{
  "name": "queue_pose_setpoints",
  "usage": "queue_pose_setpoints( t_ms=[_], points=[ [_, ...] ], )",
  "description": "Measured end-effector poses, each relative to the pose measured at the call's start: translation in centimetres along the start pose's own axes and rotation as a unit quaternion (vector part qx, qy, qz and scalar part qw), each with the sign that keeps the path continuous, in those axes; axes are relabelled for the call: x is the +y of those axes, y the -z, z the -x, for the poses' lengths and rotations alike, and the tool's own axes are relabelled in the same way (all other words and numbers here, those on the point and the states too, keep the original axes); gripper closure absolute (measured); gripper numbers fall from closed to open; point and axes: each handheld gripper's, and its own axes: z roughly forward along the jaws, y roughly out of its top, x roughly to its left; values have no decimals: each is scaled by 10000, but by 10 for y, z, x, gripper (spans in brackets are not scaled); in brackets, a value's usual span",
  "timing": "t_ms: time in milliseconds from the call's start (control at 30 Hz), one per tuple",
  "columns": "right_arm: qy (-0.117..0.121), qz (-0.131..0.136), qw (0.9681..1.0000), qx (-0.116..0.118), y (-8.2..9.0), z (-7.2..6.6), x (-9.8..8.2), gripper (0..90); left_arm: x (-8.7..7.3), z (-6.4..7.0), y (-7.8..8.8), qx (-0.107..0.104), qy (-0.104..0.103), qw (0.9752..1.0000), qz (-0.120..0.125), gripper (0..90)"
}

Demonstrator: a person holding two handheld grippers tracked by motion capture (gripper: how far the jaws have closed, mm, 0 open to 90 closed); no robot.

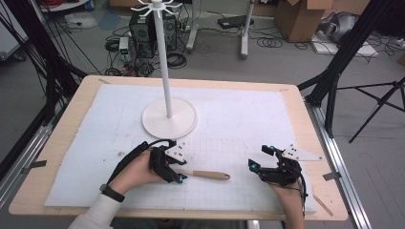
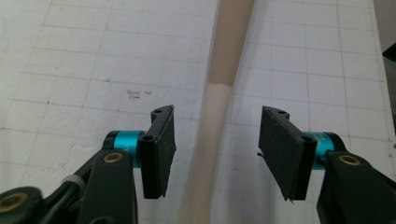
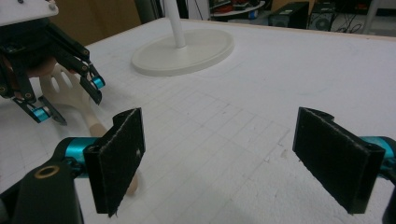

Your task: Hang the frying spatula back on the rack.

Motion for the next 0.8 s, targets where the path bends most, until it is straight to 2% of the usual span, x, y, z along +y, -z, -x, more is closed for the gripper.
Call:
queue_pose_setpoints(
  t_ms=[100, 133, 300, 433, 700, 733, 800],
  points=[
    [-8, -2, 10000, 6, 0, 0, 0, 158, 0, 0, 0, -9, -13, 10000, -67, 502],
    [-3, 2, 10000, 1, 0, 0, 0, 158, 0, 0, -2, -23, -8, 9998, -173, 522],
    [-2, 16, 10000, 9, 0, 0, 0, 159, -1, -3, -7, -18, 47, 9992, -395, 551],
    [-24, 7, 10000, 16, 0, 0, 0, 159, -1, -5, -6, -64, 79, 9991, -412, 608],
    [-19, 0, 10000, 49, 0, 0, 0, 159, 3, -4, -8, -64, 19, 9984, -567, 702],
    [-26, -5, 10000, 56, 0, 0, 0, 159, 7, -3, -8, -52, -37, 9974, -714, 706],
    [-8, 9, 10000, 54, 0, 0, 0, 159, 10, -3, -9, -45, -84, 9967, -810, 713]
  ],
)
